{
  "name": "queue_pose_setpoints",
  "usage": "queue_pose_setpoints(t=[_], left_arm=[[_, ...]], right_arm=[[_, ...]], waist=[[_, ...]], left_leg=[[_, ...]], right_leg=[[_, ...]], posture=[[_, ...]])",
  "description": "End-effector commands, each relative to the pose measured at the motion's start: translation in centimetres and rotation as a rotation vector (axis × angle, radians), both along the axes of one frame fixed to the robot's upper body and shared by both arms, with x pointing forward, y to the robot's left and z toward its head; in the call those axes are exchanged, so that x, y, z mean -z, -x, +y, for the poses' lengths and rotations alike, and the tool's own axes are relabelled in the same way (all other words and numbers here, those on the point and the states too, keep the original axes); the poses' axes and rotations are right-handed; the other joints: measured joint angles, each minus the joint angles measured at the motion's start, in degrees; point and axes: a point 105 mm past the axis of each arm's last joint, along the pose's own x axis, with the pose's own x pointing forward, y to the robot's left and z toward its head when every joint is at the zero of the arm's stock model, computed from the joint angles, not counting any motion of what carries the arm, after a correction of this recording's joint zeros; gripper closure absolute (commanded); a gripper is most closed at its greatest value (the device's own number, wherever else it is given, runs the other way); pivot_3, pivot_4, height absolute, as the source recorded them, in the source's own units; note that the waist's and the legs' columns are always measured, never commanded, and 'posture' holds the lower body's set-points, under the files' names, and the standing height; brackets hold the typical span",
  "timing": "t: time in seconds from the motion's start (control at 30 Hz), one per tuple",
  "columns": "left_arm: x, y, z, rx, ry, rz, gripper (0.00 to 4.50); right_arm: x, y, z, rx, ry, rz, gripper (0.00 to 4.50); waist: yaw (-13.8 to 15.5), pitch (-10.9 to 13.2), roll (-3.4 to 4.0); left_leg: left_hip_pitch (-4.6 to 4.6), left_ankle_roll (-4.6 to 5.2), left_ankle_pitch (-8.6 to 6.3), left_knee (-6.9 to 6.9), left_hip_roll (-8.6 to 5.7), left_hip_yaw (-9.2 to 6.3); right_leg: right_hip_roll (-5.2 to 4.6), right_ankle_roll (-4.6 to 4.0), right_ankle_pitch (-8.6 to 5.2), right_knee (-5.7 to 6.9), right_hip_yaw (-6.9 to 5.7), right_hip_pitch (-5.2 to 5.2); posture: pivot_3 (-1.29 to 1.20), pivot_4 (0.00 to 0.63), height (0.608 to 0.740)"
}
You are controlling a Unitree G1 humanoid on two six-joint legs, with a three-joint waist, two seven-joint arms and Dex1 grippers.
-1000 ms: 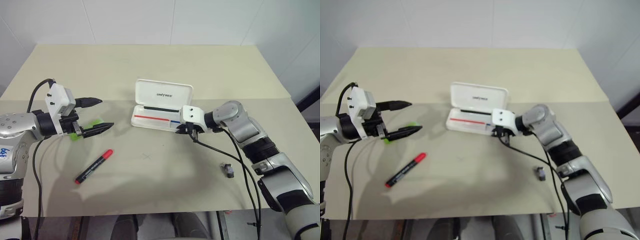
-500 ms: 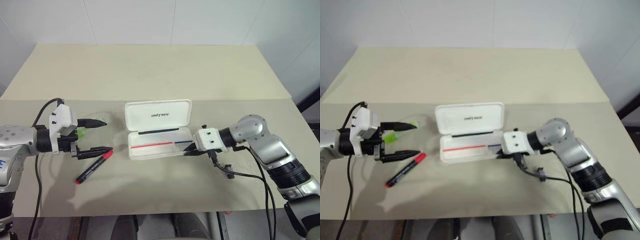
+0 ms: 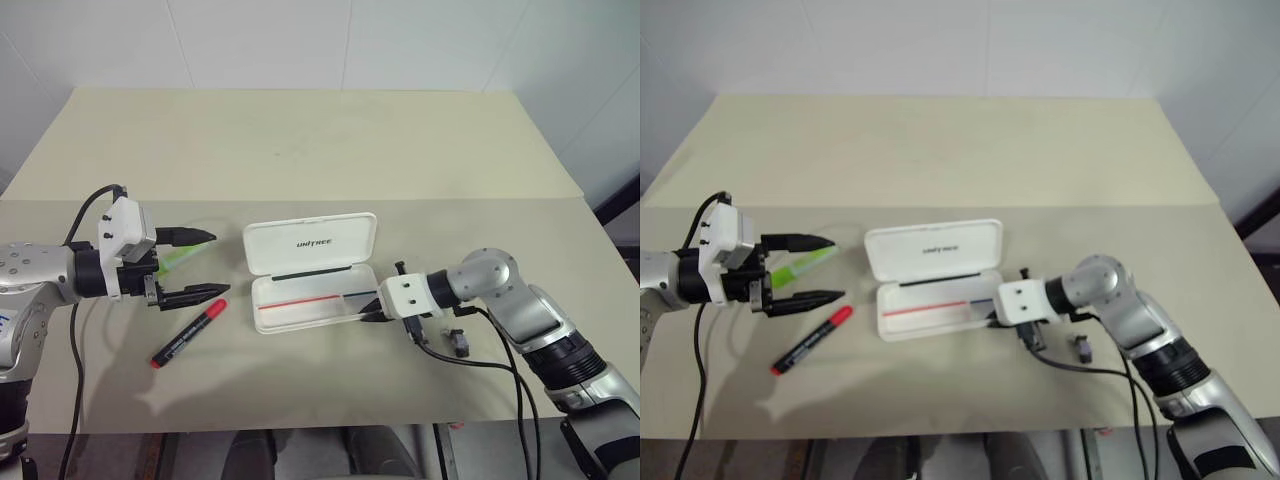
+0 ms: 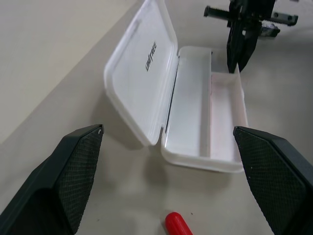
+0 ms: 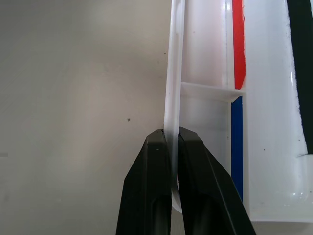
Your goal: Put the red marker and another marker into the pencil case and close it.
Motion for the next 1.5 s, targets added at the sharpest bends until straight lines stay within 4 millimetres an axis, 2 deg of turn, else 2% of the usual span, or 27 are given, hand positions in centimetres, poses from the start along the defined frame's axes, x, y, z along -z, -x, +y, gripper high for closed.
queue_pose_setpoints(t=[0.03, 0.13, 0.23, 0.33, 0.5, 0.6, 0.7, 0.8, 0.93, 1.0, 1.1, 1.23, 1.4, 1.5], left_arm=[[-0.9, 0.1, -0.3, 0.015, 0.010, -0.037, 0.00], [-1.0, -0.1, -0.3, 0.014, 0.012, -0.041, 0.00], [-1.1, -0.3, -0.5, 0.016, 0.016, -0.045, 0.00], [-1.1, -0.3, -0.5, 0.017, 0.017, -0.047, 0.00], [-1.1, -0.2, -0.5, 0.012, 0.021, -0.048, 0.00], [-1.0, 0.0, -0.3, 0.006, 0.021, -0.045, 0.00], [-0.9, 0.1, 0.1, -0.018, 0.019, -0.046, 0.00], [-0.8, 0.5, 0.6, -0.050, 0.021, -0.046, 0.00], [0.1, 1.6, 2.3, -0.132, -0.033, -0.008, 0.00], [0.8, 2.3, 3.6, -0.180, -0.074, 0.039, 0.00], [1.7, 3.6, 4.4, -0.246, -0.137, 0.146, 0.00], [2.6, 5.4, 4.3, -0.297, -0.212, 0.276, 0.00], [4.1, 7.1, 3.1, -0.329, -0.279, 0.408, 0.00], [5.5, 7.2, 3.6, -0.393, -0.375, 0.430, 0.00]], right_arm=[[-0.7, 0.2, 0.3, 0.008, -0.012, -0.039, 4.27], [-0.7, -0.1, 0.4, 0.035, -0.022, -0.041, 4.27], [-1.1, -0.3, 0.8, 0.047, -0.044, -0.048, 3.62], [-1.7, -0.5, 0.9, 0.041, -0.043, -0.080, 2.60], [-3.2, 1.0, 1.4, -0.044, -0.096, -0.047, 2.60], [-4.8, 1.2, 1.6, -0.039, -0.171, -0.020, 2.60], [-6.8, 0.8, 1.0, -0.030, -0.249, -0.033, 2.60], [-8.6, 0.3, 0.3, 0.012, -0.354, -0.007, 2.04], [-11.9, 0.5, -0.8, 0.013, -0.544, -0.023, 0.62], [-12.7, 0.8, -0.6, 0.001, -0.608, -0.023, 0.02], [-13.8, 1.9, -0.4, -0.053, -0.659, -0.001, 0.02], [-14.5, 3.0, 1.0, -0.114, -0.685, 0.041, 0.02], [-13.9, 2.3, 1.2, -0.100, -0.680, 0.011, 0.02], [-13.9, 1.9, 1.6, -0.089, -0.697, -0.006, 0.02]], waist=[[0.0, 0.0, 0.00], [0.0, 0.0, 0.00], [0.0, 0.0, 0.00], [0.0, 0.0, 0.00], [0.0, 0.0, 0.00], [0.0, 0.0, 0.00], [0.0, 0.0, 0.00], [-0.1, 0.0, 0.00], [-0.2, 0.0, 0.00], [-0.2, 0.0, -0.01], [-0.2, 0.0, 0.00], [-0.2, 0.0, 0.00], [-0.1, 0.0, 0.00], [-0.1, 0.0, -0.01]], left_leg=[[0.00, 0.00, 0.00, 0.00, 0.00, 0.00], [0.00, 0.00, 0.00, -0.02, 0.00, -0.01], [0.00, 0.00, 0.00, 0.01, 0.00, 0.00], [0.00, -0.01, 0.00, 0.01, 0.00, -0.01], [0.00, -0.01, 0.00, -0.01, 0.00, -0.02], [0.00, 0.00, 0.00, -0.01, 0.00, -0.02], [0.00, 0.00, 0.00, 0.01, 0.00, -0.02], [0.00, 0.00, 0.00, 0.00, 0.00, -0.03], [-0.01, 0.00, -0.01, -0.05, 0.02, -0.02], [0.00, 0.00, -0.02, -0.09, 0.06, -0.02], [0.01, -0.01, -0.03, -0.09, 0.14, -0.03], [0.01, -0.02, -0.03, -0.09, 0.11, -0.03], [0.02, -0.02, -0.03, -0.11, 0.11, -0.04], [0.01, -0.03, -0.04, -0.13, 0.09, -0.04]], right_leg=[[0.00, 0.00, 0.00, 0.00, 0.00, 0.00], [0.01, 0.00, 0.00, -0.01, 0.00, 0.00], [0.00, 0.00, 0.00, 0.01, 0.00, 0.00], [0.01, 0.00, 0.00, 0.04, 0.00, 0.00], [0.01, 0.00, 0.00, 0.02, -0.01, 0.00], [0.00, 0.00, 0.00, 0.02, -0.01, 0.00], [0.00, 0.01, 0.00, 0.03, -0.01, 0.01], [0.01, 0.01, 0.00, 0.04, -0.01, 0.01], [0.00, 0.00, 0.00, -0.01, -0.01, 0.00], [0.00, -0.02, -0.02, -0.05, -0.03, 0.00], [0.05, -0.07, -0.04, -0.03, -0.07, 0.00], [0.01, -0.09, -0.05, -0.04, -0.06, 0.01], [0.01, -0.13, -0.07, -0.04, -0.09, 0.00], [0.01, -0.14, -0.08, -0.08, -0.08, 0.00]], posture=[[0.00, 0.150, 0.740], [0.00, 0.150, 0.740], [0.00, 0.150, 0.740], [0.00, 0.150, 0.740], [0.00, 0.150, 0.740], [0.00, 0.150, 0.740], [0.00, 0.150, 0.740], [0.00, 0.150, 0.740], [0.00, 0.150, 0.740], [0.00, 0.150, 0.740], [0.00, 0.150, 0.740], [0.00, 0.150, 0.740], [0.00, 0.150, 0.740], [0.00, 0.150, 0.740]])
